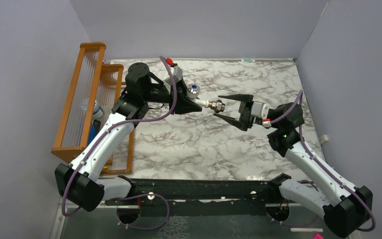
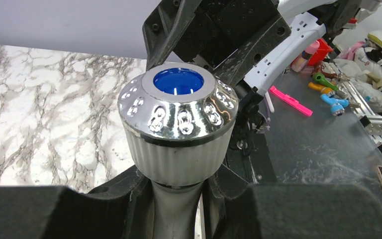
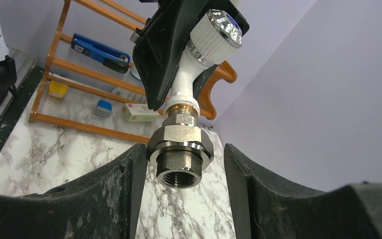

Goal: Install the water faucets

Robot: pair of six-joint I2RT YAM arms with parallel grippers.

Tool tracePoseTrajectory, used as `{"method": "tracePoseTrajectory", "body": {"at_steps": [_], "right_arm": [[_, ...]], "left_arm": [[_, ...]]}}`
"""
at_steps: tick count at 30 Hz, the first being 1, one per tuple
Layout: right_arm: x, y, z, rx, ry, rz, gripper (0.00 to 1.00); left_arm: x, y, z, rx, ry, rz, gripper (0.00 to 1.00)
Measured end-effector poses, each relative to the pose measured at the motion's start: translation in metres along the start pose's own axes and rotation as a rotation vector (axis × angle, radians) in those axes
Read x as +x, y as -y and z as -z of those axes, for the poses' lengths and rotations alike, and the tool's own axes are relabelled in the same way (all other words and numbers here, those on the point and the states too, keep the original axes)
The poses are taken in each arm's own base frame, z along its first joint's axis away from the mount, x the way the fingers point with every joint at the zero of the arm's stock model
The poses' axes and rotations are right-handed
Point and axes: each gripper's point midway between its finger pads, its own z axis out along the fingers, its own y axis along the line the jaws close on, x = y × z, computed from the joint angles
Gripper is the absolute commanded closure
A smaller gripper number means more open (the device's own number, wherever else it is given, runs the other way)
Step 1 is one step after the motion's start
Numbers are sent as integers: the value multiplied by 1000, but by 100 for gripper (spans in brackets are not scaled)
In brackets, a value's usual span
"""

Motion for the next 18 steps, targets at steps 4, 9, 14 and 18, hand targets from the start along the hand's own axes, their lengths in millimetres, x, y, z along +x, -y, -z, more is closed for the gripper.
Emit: {"method": "tracePoseTrajectory", "body": {"at_steps": [4, 9, 14, 18], "right_arm": [[-1, -2, -2, -9, 9, -5, 46], [-2, -4, -4, -21, 19, -14, 58], [-3, -4, -4, -22, 24, -23, 71], [-4, -5, -5, -22, 26, -38, 84]], "left_arm": [[0, 1, 0, 5, 0, 1, 100], [0, 2, 0, 10, 0, -1, 100], [-1, 3, 0, 16, 2, -6, 100], [-2, 3, 0, 20, 3, -10, 100]]}}
